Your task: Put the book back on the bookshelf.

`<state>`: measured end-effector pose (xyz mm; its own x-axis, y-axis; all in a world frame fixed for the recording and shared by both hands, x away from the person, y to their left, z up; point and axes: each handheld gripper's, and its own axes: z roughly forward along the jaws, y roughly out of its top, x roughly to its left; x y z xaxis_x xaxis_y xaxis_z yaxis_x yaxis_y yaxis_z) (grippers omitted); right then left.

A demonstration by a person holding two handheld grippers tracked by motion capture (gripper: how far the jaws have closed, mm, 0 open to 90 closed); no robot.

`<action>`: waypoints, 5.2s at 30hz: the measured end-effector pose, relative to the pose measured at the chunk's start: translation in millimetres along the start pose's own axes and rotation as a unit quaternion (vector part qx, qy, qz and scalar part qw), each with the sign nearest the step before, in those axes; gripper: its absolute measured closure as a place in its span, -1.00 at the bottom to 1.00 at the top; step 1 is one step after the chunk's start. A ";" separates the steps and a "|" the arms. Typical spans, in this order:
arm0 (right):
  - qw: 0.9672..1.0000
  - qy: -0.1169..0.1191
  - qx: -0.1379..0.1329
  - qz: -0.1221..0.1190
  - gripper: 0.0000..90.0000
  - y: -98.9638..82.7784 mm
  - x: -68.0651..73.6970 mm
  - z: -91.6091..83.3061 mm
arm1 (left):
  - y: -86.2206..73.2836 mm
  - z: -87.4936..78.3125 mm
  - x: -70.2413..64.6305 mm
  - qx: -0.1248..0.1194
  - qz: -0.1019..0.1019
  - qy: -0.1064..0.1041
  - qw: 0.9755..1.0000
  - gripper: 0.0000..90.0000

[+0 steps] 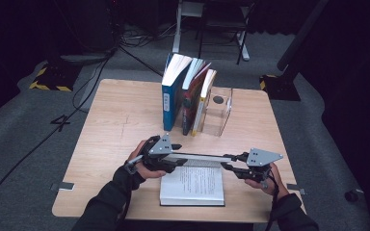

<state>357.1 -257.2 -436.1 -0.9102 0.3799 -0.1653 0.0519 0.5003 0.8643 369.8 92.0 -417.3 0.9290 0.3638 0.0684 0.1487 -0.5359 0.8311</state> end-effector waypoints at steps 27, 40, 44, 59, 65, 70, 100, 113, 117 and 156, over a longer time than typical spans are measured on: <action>1.000 -0.008 0.003 -0.007 0.55 15.0 24.4 14.2 | 23.9 -24.2 -39.3 0.003 0.037 0.059 0.998 -0.45; 1.000 0.005 0.012 -0.014 0.47 15.7 28.9 16.7 | 25.4 15.1 -59.1 0.049 0.046 0.069 0.995 -0.55; 1.000 0.004 0.014 -0.015 0.47 16.1 29.9 17.5 | 25.2 16.9 -59.6 0.046 0.043 0.095 0.993 -0.41; 1.000 -0.002 0.015 -0.011 0.46 18.5 31.4 19.1 | 24.8 18.9 -61.9 0.077 0.059 0.129 0.987 -0.28; 1.000 -0.007 0.005 -0.006 0.46 21.5 32.3 18.7 | 23.1 14.5 -55.3 0.072 0.062 0.103 0.990 0.05; 1.000 -0.015 0.004 0.004 0.40 21.2 31.2 20.1 | 22.7 14.3 -52.0 0.069 0.066 0.092 0.991 0.26; 0.993 -0.042 0.062 0.088 -0.21 -8.0 -5.9 17.0 | -40.2 -40.5 -10.2 -0.144 -0.106 0.034 0.983 0.27; 0.995 0.006 0.027 0.091 -0.33 0.7 12.6 45.5 | -52.3 -44.5 -11.8 -0.168 -0.118 0.019 0.978 0.25; 0.997 0.004 0.008 0.081 -0.28 6.4 17.0 43.3 | -55.4 -47.4 -9.9 -0.175 -0.125 0.013 0.976 0.24; 0.997 -0.012 -0.070 0.025 -0.01 87.8 33.8 60.6 | -81.8 -59.8 -43.0 -0.127 -0.136 0.054 0.981 0.01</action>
<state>355.8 -153.2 -394.6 -0.8974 0.4215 -0.1307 0.0372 0.3674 0.9293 297.4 165.7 -455.2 0.8232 0.5530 -0.1290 0.2849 -0.2057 0.9362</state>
